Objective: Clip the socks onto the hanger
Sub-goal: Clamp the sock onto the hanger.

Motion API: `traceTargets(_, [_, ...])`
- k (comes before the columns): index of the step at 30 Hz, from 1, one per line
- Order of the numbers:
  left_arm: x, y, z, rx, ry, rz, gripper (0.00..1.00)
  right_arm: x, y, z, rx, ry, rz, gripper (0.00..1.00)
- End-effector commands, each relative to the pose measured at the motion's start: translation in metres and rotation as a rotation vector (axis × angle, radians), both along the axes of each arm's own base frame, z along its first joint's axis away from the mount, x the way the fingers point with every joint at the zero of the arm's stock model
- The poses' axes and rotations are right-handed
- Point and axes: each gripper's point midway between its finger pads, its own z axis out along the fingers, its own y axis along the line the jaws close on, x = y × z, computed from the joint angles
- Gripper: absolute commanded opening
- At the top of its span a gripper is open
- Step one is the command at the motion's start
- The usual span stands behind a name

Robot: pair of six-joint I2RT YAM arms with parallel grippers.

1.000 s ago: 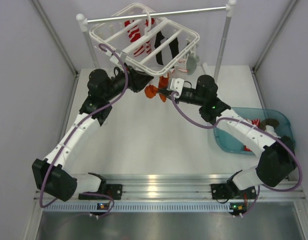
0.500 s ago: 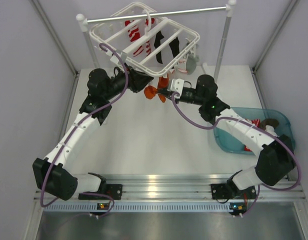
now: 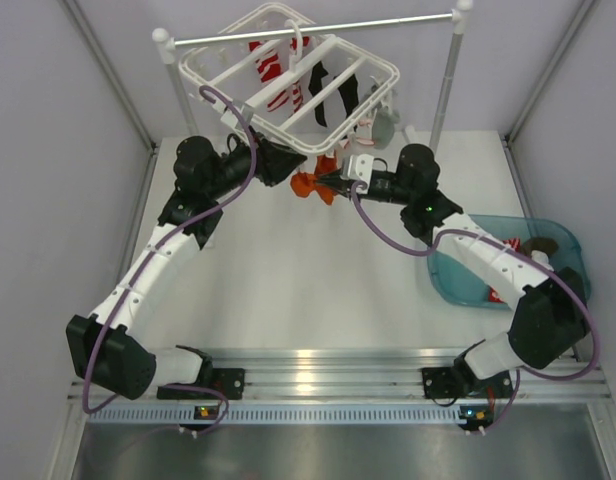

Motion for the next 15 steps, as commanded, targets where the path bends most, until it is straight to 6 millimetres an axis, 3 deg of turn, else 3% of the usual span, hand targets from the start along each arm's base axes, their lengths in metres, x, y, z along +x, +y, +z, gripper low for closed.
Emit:
traceTargets(1, [-0.0056,-0.0016,0.0154,-0.011,-0.05,-0.037,0.0,-0.0007,-0.0003,0.035,0.044,-0.109,0.042,0.0])
traceTargets(15, [-0.0094,-0.0021,0.0138,-0.025,-0.038,-0.069,0.0,0.0057,-0.0018,0.0377,0.043,-0.122,0.054,0.0])
